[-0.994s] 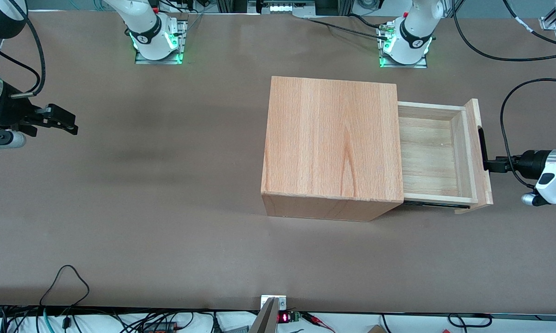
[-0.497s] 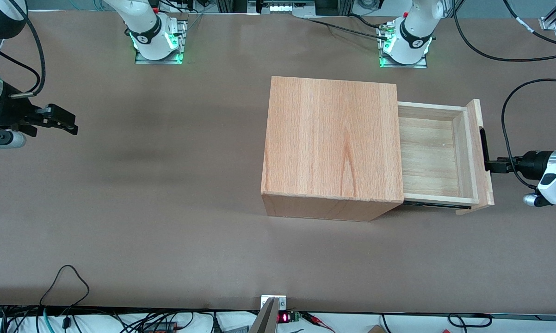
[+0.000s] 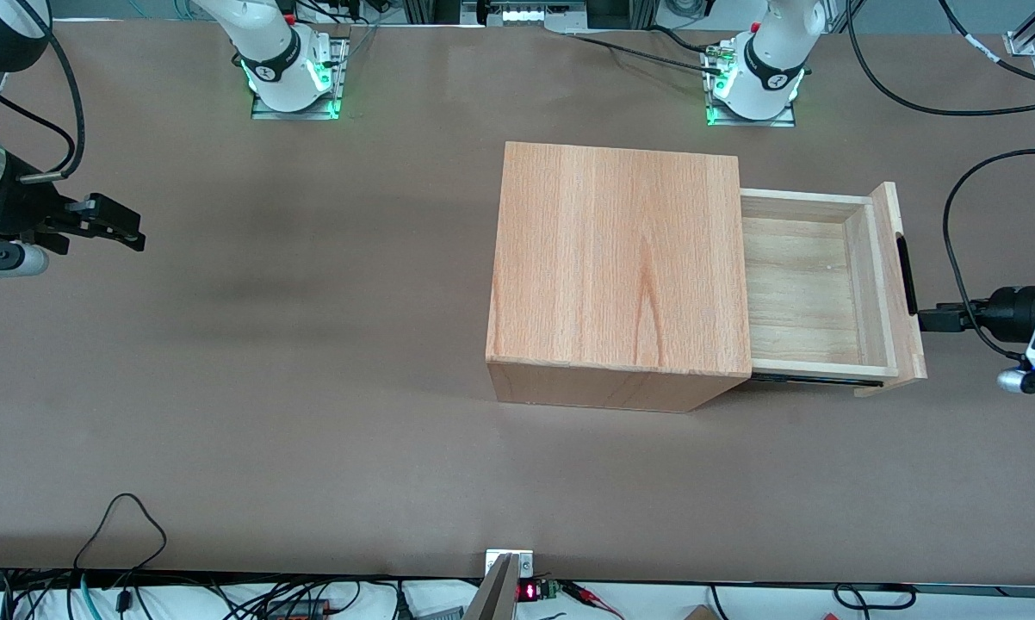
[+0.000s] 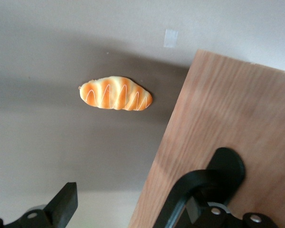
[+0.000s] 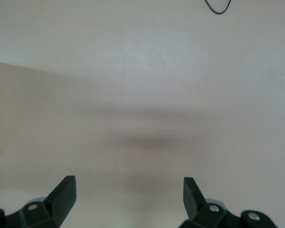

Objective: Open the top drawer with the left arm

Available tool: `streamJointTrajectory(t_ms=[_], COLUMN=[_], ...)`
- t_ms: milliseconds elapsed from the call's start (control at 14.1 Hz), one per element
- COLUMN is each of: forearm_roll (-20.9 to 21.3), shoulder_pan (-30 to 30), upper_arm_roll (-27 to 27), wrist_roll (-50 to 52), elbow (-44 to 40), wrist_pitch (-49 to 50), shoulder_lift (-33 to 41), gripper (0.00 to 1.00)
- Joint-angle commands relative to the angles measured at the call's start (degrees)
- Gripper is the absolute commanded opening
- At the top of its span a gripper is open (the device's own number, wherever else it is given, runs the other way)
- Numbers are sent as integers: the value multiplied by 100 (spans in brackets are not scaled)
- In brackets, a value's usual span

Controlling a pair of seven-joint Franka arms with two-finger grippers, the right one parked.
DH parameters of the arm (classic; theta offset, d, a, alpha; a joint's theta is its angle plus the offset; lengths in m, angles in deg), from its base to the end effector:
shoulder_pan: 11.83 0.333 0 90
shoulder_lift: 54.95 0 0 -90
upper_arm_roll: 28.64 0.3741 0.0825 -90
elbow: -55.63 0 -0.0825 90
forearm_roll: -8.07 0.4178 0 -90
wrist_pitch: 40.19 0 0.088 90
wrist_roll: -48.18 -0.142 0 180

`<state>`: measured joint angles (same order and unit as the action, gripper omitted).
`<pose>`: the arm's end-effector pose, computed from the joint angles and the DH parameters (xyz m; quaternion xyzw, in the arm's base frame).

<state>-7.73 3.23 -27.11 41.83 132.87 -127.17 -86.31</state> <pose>0.7010 0.1634 0.3948 0.9684 0.1049 -0.1564 0.1634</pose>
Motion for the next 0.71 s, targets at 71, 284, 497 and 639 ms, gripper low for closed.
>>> streamJointTrajectory(t_ms=[71, 284, 497, 639], forearm_roll=[-134, -108, -73, -55], shoulder_pan=[101, 119, 119, 111], upper_arm_roll=[-30, -30, 14, 5], wrist_roll=[29, 38, 55, 73], elbow=[-394, -595, -965, -1036], wrist_pitch=[190, 479, 954, 1121], shoulder_lift=[-133, -37, -2, 191], gripper=[100, 100, 100, 100])
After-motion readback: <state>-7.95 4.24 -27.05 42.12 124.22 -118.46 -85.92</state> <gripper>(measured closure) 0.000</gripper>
